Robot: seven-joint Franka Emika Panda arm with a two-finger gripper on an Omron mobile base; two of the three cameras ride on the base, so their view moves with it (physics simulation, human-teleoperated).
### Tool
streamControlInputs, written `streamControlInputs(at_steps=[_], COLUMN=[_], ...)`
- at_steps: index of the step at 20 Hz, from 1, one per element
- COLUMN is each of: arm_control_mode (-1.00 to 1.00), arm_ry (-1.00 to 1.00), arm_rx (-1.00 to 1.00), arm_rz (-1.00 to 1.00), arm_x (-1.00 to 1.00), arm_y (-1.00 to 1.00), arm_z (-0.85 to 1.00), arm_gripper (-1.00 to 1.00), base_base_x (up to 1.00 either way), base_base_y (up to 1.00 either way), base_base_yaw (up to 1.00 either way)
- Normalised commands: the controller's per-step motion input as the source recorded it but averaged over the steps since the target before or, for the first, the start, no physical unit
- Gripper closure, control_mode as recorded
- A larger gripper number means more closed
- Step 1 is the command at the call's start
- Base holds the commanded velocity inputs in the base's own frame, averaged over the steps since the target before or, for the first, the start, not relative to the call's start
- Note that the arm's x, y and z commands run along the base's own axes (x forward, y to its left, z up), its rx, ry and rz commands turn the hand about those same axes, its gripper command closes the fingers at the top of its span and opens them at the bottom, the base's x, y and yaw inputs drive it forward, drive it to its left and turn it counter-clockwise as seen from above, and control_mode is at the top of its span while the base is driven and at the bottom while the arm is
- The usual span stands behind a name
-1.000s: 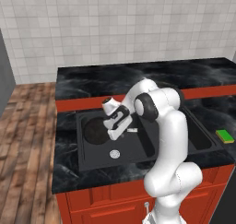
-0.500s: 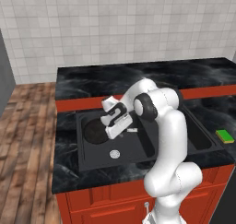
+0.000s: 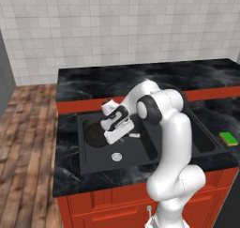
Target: Pick the pan and sponge and place them into the sink. Then turn on the water.
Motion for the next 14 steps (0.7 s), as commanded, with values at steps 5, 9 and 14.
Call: streamControlInputs(at_steps=[5, 9, 14], arm_control_mode=[-1.00, -1.00, -1.00], arm_ry=[-0.12, -0.09, -0.08], arm_rx=[0.03, 0.01, 0.00], arm_rz=[-0.13, -0.15, -0.12], arm_x=[-0.54, -0.26, 0.00], arm_y=[0.73, 0.60, 0.28], arm_z=[0.00, 0.00, 0.00], arm_gripper=[1.00, 1.00, 1.00], base_base_x=[0.00, 0.00, 0.00], base_base_y=[0.00, 0.00, 0.00], base_base_yaw=[0.00, 0.00, 0.00])
